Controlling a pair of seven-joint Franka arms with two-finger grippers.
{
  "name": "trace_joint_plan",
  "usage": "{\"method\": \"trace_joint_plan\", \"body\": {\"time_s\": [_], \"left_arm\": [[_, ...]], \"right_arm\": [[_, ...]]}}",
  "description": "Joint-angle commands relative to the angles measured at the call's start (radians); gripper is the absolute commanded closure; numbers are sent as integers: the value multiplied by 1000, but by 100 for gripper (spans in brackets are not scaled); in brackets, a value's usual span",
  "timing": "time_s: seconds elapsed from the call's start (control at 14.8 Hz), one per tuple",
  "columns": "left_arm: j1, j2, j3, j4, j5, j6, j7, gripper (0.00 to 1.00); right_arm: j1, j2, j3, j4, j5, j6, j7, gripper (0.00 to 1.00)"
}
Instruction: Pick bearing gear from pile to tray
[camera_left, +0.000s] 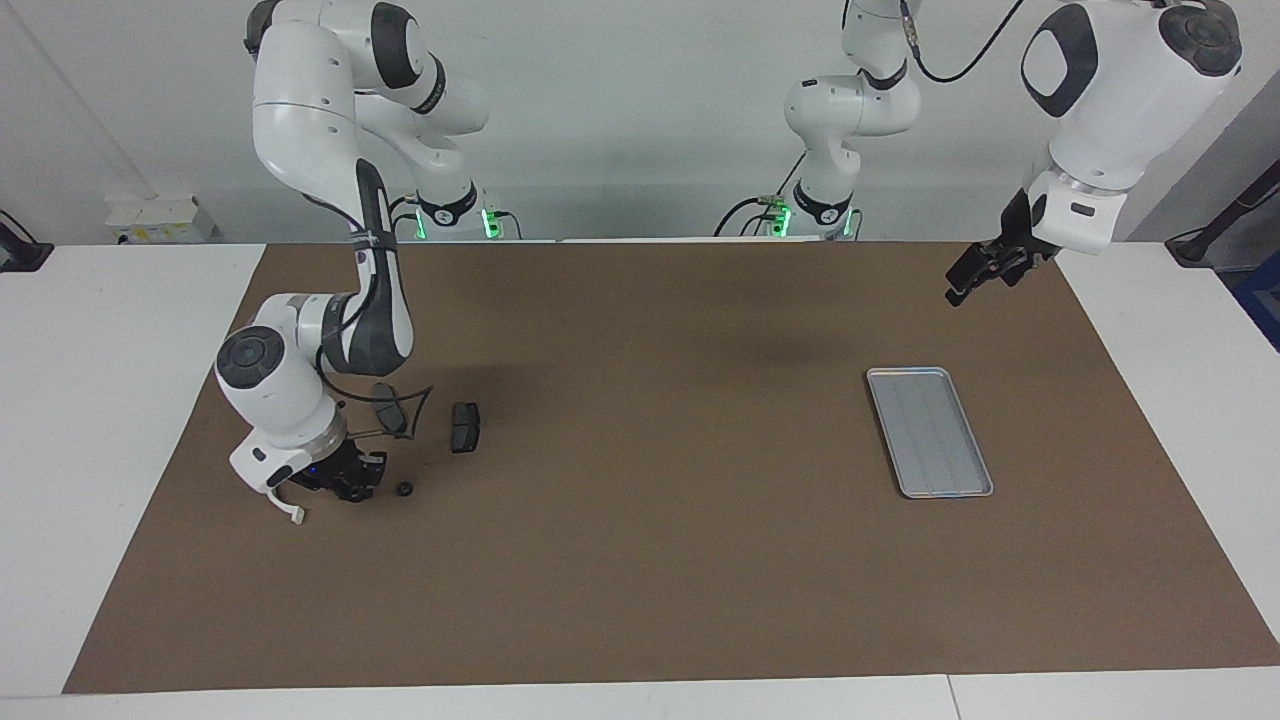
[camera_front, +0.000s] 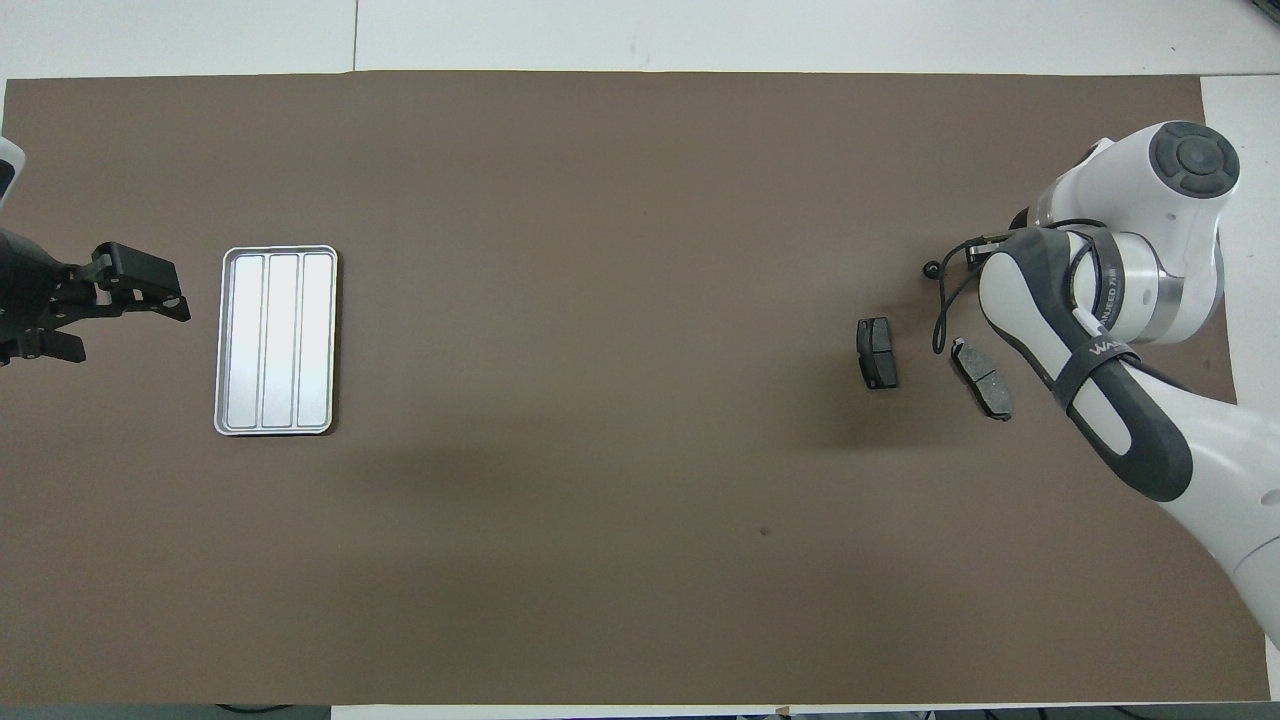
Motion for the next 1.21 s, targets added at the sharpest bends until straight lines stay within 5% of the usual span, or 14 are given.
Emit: {"method": "trace_joint_plan", "body": {"time_s": [0.0, 0.27, 0.54, 0.88, 1.15], "left_arm": [[-2, -27, 2, -34, -7, 19, -7, 0], [0, -30, 2, -45, -7, 19, -25, 0], [3, -33, 2, -49, -7, 19, -25, 0], [4, -45, 2, -78, -7, 35, -25, 0], [4, -48, 2, -84, -7, 41, -25, 0]], "right_arm": [[25, -47, 10, 84, 10, -139, 27, 100], [138, -66, 13, 351, 11, -466, 197, 100], [345, -112, 13, 381, 11, -571, 534, 100], [502, -147, 40, 315, 43, -521, 763, 100], [544, -162, 40, 165, 51, -342, 795, 100]]}}
